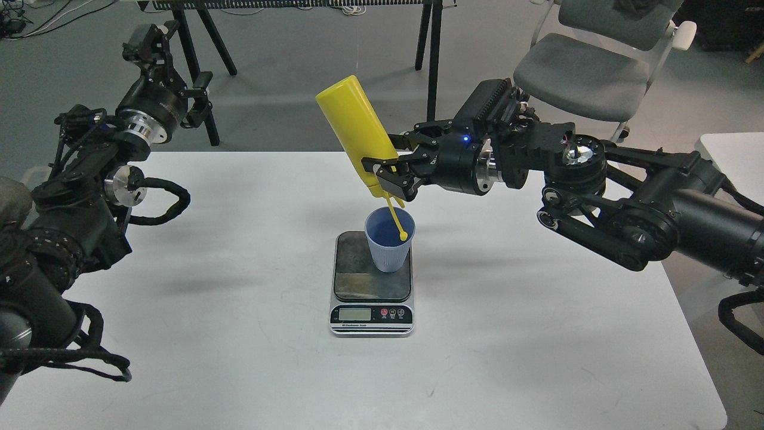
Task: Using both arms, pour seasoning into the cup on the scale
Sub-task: 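Hold the inverted yellow bottle over the cup to pour, then raise the yellow bottle upright and carry it back toward its spot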
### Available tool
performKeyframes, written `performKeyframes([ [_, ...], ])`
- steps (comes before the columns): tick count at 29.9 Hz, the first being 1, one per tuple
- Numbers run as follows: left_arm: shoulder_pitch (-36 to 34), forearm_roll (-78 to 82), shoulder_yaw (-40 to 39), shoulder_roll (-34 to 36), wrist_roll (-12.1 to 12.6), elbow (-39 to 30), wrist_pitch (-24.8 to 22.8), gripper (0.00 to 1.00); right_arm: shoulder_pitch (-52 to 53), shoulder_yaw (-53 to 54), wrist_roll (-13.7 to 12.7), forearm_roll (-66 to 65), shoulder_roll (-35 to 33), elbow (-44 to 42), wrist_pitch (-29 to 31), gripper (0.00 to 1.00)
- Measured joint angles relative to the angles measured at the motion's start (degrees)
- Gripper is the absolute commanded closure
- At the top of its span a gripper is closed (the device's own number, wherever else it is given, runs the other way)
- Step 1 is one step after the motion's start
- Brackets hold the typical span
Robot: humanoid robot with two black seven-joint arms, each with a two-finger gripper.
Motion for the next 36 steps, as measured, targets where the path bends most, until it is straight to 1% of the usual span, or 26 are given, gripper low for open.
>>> performKeyframes([
  [9,0.0,0.0,0.0,0.0,0.0,0.0,0.0,0.01,0.0,0.1,0.4,0.6,-0.1,-0.8,-0.2,0.48],
  [11,0.0,0.0,0.0,0.0,0.0,0.0,0.0,0.01,0.0,0.6,0.4,3.8,-0.3,-1.4,0.3,0.48],
  [13,0.0,0.0,0.0,0.0,0.0,0.0,0.0,0.01,0.2,0.9,0.4,10.1,-0.6,-2.4,0.6,0.48],
  [17,0.0,0.0,0.0,0.3,0.0,0.0,0.0,0.01,0.7,2.0,0.0,25.9,-3.1,-4.4,0.9,0.48],
  [20,0.0,0.0,0.0,0.3,0.0,0.0,0.0,0.01,0.5,5.0,-0.5,38.1,-6.1,-4.8,3.5,0.48],
  [23,0.0,0.0,0.0,0.1,0.0,0.0,0.0,0.01,-0.1,7.8,-1.2,53.4,-9.3,-4.9,8.1,0.48],
  [27,-0.4,0.0,0.0,-0.1,0.0,0.0,0.0,0.01,-0.9,9.1,-1.6,77.6,-14.3,-5.4,16.9,0.48],
  [29,-0.7,0.0,0.1,-0.3,0.0,0.0,0.0,0.01,-2.7,9.3,-1.6,89.3,-16.2,-6.1,20.0,0.48],
  [33,-0.8,0.0,0.1,-0.9,0.0,0.0,0.0,0.01,-8.6,9.6,-1.5,113.5,-18.0,-6.8,21.4,0.48],
  [36,-0.8,0.0,0.2,-1.1,0.0,0.0,0.0,0.01,-14.9,14.0,-0.8,129.9,-18.7,-5.7,21.5,0.48],
])
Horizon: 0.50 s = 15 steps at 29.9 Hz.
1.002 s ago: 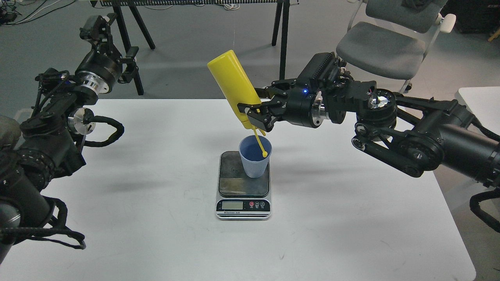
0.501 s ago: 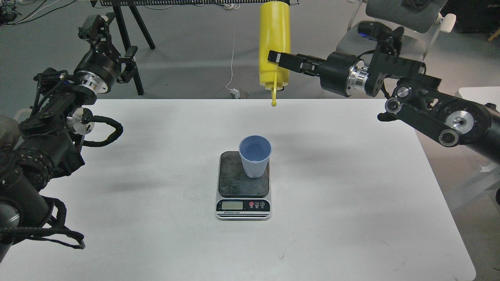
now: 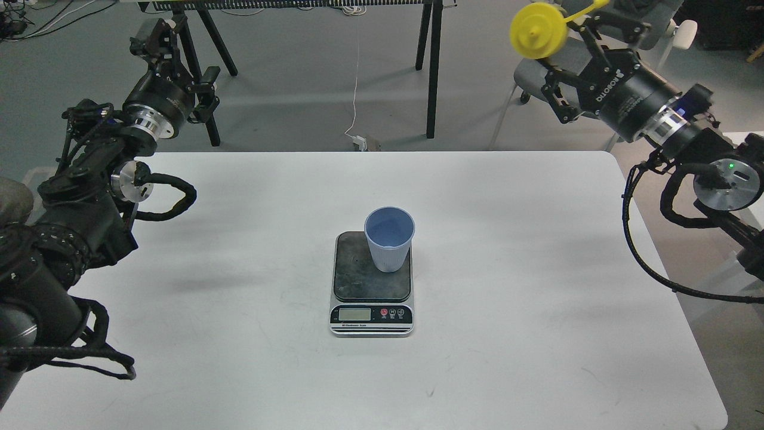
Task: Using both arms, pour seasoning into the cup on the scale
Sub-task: 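Raise the yellow bottle upright and carry it back toward its spot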
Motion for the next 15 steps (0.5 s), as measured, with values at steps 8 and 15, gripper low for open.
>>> performKeyframes([
  [8,0.4,0.0,0.3,0.5,0.0,0.0,0.0,0.01,-18.7,17.0,0.3,6.5,-0.2,5.2,0.1,0.48],
  [15,0.6,0.1,0.4,0.1,0.0,0.0,0.0,0.01,-32.6,26.5,1.6,15.4,0.5,11.2,0.1,0.48],
])
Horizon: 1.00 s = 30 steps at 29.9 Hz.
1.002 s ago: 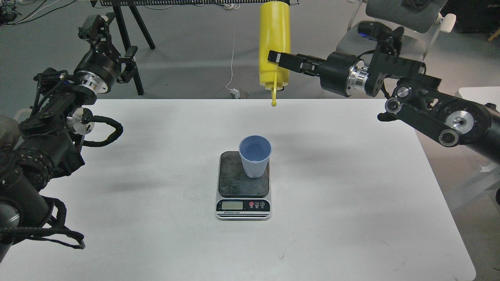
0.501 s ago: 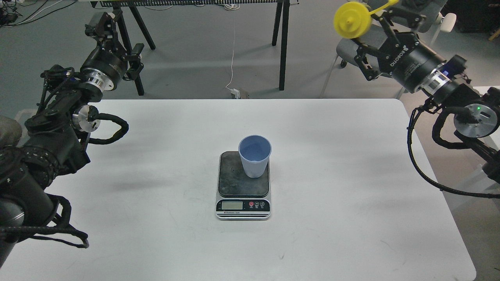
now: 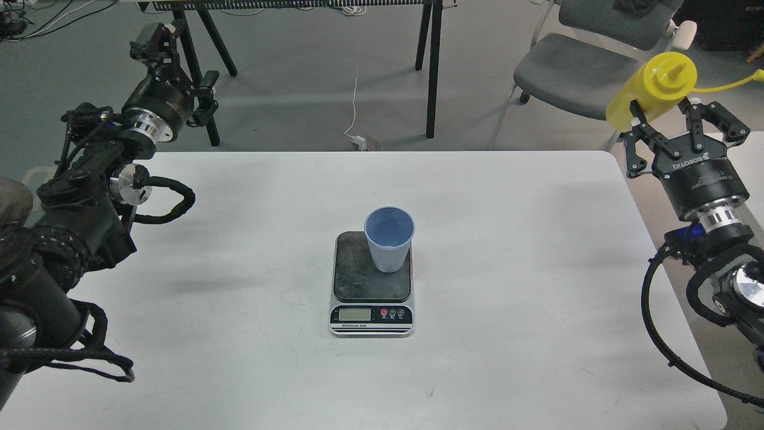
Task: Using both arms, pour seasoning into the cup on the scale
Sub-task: 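Raise the yellow bottle upright and carry it back toward its spot, then lower the yellow bottle onto the table and open the right gripper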
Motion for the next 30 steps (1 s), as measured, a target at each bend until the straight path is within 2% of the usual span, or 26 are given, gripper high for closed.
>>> performKeyframes([
  [5,0.2,0.0,0.1,-0.3,0.0,0.0,0.0,0.01,-9.8,8.2,0.9,1.3,5.4,2.8,0.0,0.47],
  [10,0.2,0.0,0.1,-0.9,0.0,0.0,0.0,0.01,-16.1,11.3,0.9,1.3,10.0,3.1,0.0,0.47],
  [16,0.4,0.1,0.2,-0.6,0.0,0.1,0.0,0.01,-18.6,11.9,1.3,1.3,13.6,2.7,0.0,0.47],
  [30,1.0,0.5,0.3,-1.0,0.0,0.1,0.0,0.01,-20.7,14.1,3.9,1.1,20.6,0.2,0.0,0.48],
])
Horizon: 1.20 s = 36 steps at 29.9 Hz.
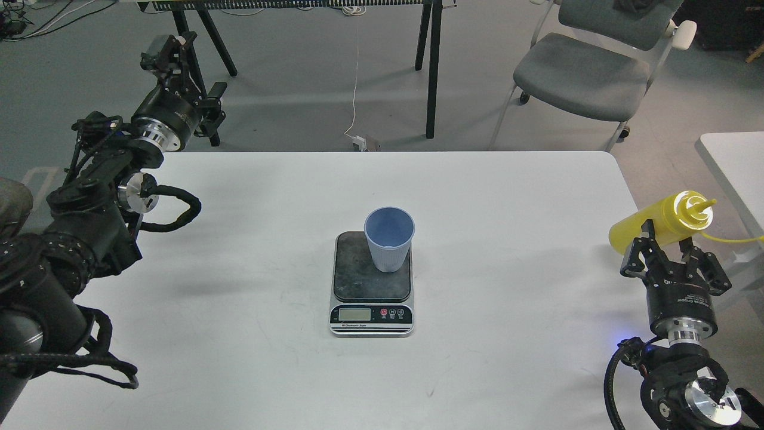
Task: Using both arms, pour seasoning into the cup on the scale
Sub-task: 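Lower the yellow bottle onto the table and open the right gripper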
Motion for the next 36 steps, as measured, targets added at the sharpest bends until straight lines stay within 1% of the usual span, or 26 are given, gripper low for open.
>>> performKeyframes([
  [3,0.0,0.0,0.0,0.0,0.0,0.0,0.0,0.01,-0.3,0.1,0.9,-0.1,0.7,0.2,0.0,0.48],
  [11,0.3,0.0,0.0,0.0,0.0,0.0,0.0,0.01,-0.4,-0.3,2.2,-0.5,2.1,0.2,0.0,0.48],
  [24,0.7,0.1,0.0,0.0,0.0,0.0,0.0,0.01,-0.2,-1.3,3.0,-3.0,5.2,-2.1,0.0,0.48],
  [36,1.0,0.2,0.0,-0.2,0.0,0.0,0.0,0.01,-0.4,-2.1,3.8,-5.6,6.6,-3.4,0.0,0.48],
])
